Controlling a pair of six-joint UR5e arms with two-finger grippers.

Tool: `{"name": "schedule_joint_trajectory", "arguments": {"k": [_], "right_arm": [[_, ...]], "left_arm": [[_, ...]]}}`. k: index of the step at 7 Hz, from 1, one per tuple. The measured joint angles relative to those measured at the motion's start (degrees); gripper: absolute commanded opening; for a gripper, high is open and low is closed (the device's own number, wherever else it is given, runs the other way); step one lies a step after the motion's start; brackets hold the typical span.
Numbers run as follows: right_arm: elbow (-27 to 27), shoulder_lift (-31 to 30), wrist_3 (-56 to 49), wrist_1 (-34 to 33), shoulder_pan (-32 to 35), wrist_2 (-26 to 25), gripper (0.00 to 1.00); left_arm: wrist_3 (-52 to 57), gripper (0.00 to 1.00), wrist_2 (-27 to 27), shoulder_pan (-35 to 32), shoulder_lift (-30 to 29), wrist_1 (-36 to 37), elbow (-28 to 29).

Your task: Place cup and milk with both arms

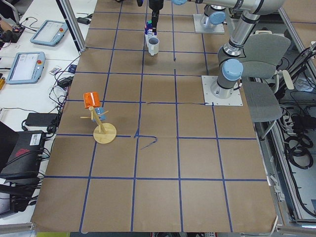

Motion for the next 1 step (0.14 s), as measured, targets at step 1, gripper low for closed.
{"name": "schedule_joint_trajectory", "arguments": {"k": [1], "right_arm": [[1.06, -1.08, -0.53, -0.85, -0.11, -0.91, 1.0]], "left_arm": [[0.0, 1.0, 0.0, 0.0, 0.0, 0.0, 0.0]]}}
